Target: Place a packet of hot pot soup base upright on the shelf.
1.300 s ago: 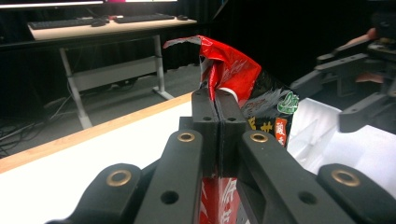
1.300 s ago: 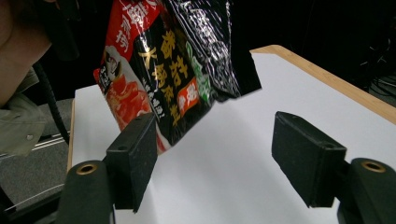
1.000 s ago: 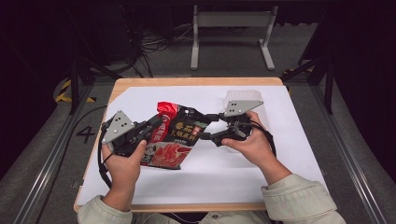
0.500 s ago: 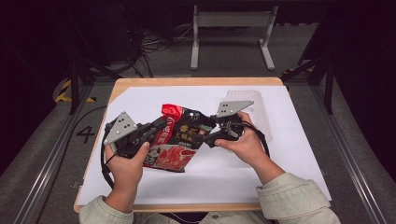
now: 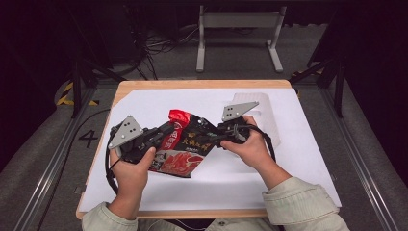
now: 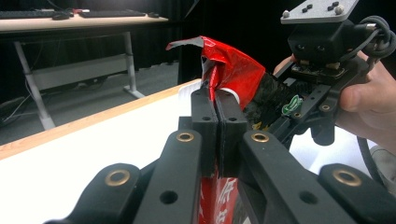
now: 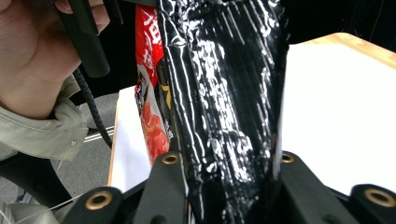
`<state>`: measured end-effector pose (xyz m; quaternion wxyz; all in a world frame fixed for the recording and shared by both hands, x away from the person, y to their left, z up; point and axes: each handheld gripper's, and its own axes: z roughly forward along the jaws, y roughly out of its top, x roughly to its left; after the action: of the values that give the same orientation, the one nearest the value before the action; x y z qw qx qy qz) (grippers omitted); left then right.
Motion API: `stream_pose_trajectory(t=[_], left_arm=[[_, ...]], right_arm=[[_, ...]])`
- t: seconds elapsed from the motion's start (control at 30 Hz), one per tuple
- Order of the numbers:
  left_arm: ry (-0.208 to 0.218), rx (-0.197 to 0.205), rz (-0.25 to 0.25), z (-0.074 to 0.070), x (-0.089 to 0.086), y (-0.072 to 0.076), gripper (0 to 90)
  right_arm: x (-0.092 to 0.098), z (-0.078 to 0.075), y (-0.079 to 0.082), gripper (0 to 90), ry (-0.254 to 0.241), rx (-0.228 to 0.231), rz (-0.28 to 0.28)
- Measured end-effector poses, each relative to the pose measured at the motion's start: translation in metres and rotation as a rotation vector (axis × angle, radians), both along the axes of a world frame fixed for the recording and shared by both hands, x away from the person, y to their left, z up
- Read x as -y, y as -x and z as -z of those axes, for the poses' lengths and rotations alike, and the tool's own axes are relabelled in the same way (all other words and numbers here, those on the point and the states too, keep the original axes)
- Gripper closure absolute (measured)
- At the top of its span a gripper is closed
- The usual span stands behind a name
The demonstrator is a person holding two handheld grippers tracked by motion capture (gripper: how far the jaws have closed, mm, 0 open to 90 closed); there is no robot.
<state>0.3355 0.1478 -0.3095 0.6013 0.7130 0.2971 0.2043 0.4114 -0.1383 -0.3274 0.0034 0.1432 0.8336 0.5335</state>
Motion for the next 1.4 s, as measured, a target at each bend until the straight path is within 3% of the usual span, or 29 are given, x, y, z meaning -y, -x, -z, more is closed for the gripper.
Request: stream_pose_trajectory(t=[0.37,0.47,0.6,0.7,0.73,0.77,0.8,0.97,1.0,1.13,1.4], left_arm=[[-0.023,-0.015,0.007,-0.002,-0.001,-0.001,85.8],[-0.047,-0.040,0.019,-0.004,-0.002,-0.003,83.6],[-0.056,-0.088,0.049,-0.005,-0.005,-0.007,69.7],[-0.068,-0.097,0.049,-0.006,-0.007,-0.007,56.8],[-0.075,-0.105,0.044,-0.007,-0.007,-0.007,56.8],[-0.100,-0.121,0.048,-0.008,-0.009,-0.009,47.5],[-0.100,-0.121,0.048,-0.008,-0.009,-0.009,45.0],[-0.206,-0.166,0.038,-0.009,-0.014,-0.012,30.1],[-0.206,-0.166,0.038,-0.009,-0.014,-0.012,27.0],[-0.247,-0.195,0.035,-0.008,-0.022,-0.016,21.5],[-0.276,-0.218,0.032,-0.007,-0.033,-0.017,16.4]], right_arm=[[0.004,-0.004,-0.001,82.3,-0.008,-0.027,0.005],[0.006,-0.006,-0.002,83.0,-0.012,-0.027,0.010],[0.009,-0.012,-0.002,83.6,-0.009,-0.012,0.015],[0.012,-0.018,-0.003,83.7,-0.012,-0.007,0.020],[0.012,-0.018,-0.003,83.7,-0.012,-0.007,0.020],[0.015,-0.023,-0.002,83.7,-0.009,0.000,0.024],[0.016,-0.026,-0.002,83.7,-0.006,0.007,0.025],[0.021,-0.039,-0.003,83.7,0.022,0.039,0.044],[0.021,-0.039,-0.003,83.7,0.022,0.039,0.044],[0.030,-0.057,-0.008,83.7,0.053,0.077,0.078],[0.042,-0.082,-0.014,83.6,0.093,0.123,0.120]])
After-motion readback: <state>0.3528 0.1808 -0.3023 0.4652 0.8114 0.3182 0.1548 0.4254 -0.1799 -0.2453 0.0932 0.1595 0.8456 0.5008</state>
